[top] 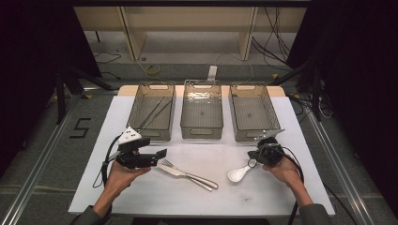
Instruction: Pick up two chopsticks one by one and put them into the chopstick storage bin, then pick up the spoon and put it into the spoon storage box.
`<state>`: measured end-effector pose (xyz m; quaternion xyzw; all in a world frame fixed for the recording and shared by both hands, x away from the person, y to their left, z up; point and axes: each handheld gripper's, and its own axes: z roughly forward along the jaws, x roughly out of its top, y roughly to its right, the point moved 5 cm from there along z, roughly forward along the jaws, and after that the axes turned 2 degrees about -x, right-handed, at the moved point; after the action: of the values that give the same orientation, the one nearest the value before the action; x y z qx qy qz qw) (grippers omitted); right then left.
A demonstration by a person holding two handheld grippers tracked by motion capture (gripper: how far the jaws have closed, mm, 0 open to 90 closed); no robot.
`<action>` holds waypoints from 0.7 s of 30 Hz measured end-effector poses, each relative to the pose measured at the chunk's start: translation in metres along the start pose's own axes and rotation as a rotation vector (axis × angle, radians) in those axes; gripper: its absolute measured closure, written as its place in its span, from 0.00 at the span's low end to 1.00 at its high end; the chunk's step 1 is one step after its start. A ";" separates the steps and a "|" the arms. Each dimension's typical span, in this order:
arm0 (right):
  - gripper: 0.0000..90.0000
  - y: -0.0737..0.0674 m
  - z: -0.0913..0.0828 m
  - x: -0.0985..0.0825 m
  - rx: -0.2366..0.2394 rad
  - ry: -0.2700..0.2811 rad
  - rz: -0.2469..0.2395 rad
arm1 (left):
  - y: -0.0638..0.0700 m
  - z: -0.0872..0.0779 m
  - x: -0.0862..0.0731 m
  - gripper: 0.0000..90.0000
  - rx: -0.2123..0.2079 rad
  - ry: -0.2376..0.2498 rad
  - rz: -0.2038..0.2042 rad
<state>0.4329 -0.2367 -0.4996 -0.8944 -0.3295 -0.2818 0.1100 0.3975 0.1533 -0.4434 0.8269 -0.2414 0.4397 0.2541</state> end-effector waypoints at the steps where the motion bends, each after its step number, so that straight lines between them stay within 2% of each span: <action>1: 1.00 0.000 0.001 -0.001 0.001 -0.008 0.000 | 0.000 0.000 0.000 0.18 0.001 0.000 0.003; 3: 1.00 0.000 0.002 -0.002 0.005 -0.024 0.000 | 0.001 -0.002 -0.001 0.18 0.007 -0.001 0.019; 10: 1.00 -0.001 0.008 -0.010 0.015 -0.097 -0.006 | 0.002 -0.003 -0.002 0.18 0.007 0.006 0.020; 16: 1.00 -0.004 0.000 -0.017 0.017 -0.137 0.010 | 0.005 -0.001 -0.003 0.18 -0.001 -0.011 0.049; 21: 1.00 -0.011 -0.010 -0.030 0.031 -0.176 0.008 | 0.006 -0.002 -0.003 0.18 0.001 -0.003 0.052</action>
<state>0.4029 -0.2477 -0.5082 -0.9152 -0.3383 -0.1968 0.0955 0.3910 0.1504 -0.4439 0.8211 -0.2628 0.4452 0.2418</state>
